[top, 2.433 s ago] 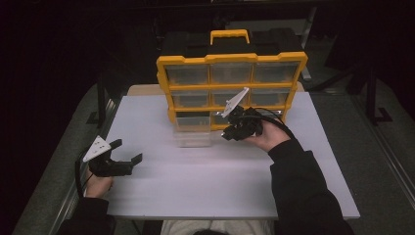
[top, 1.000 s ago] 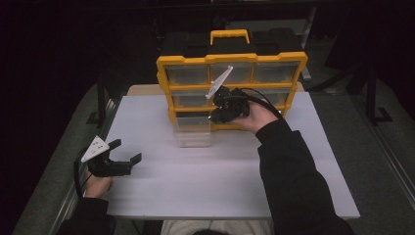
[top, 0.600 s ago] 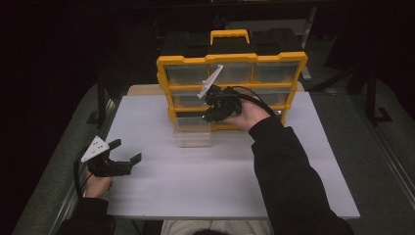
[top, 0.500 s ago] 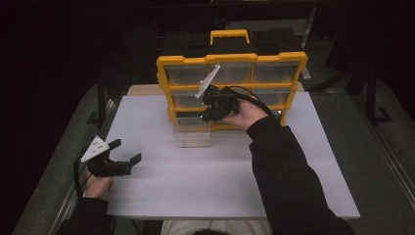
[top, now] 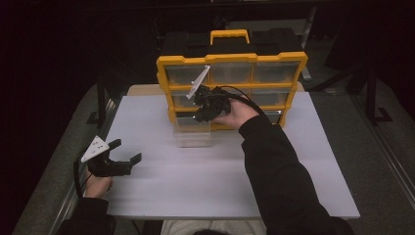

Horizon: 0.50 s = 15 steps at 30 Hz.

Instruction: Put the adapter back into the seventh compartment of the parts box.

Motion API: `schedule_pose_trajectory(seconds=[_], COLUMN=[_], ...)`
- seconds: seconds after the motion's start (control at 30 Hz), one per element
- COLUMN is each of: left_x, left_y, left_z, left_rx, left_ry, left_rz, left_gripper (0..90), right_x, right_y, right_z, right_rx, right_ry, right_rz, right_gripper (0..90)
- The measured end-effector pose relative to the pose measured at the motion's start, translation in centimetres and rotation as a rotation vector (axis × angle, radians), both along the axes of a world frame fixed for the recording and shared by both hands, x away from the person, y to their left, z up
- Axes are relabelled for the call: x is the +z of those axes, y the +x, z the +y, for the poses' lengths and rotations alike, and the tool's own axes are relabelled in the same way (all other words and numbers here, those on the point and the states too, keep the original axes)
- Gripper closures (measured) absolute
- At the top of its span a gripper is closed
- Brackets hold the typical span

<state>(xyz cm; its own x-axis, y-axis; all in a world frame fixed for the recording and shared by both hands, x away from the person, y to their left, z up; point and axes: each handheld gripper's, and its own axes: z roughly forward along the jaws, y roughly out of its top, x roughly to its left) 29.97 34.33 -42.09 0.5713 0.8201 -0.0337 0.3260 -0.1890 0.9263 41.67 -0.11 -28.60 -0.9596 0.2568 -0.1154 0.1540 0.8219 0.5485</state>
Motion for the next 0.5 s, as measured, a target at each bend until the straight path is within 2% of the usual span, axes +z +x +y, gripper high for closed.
schedule_pose_trajectory(seconds=[0.5], left_x=[0.0], left_y=[0.0], left_z=[0.0], left_rx=[-0.006], left_ry=[0.002], left_rz=[0.003], left_gripper=[0.0], right_x=[-1.8], right_y=[1.2], right_z=[1.4], right_rx=[0.007], right_ry=[-0.011], right_rz=[0.019], right_gripper=[74.6])
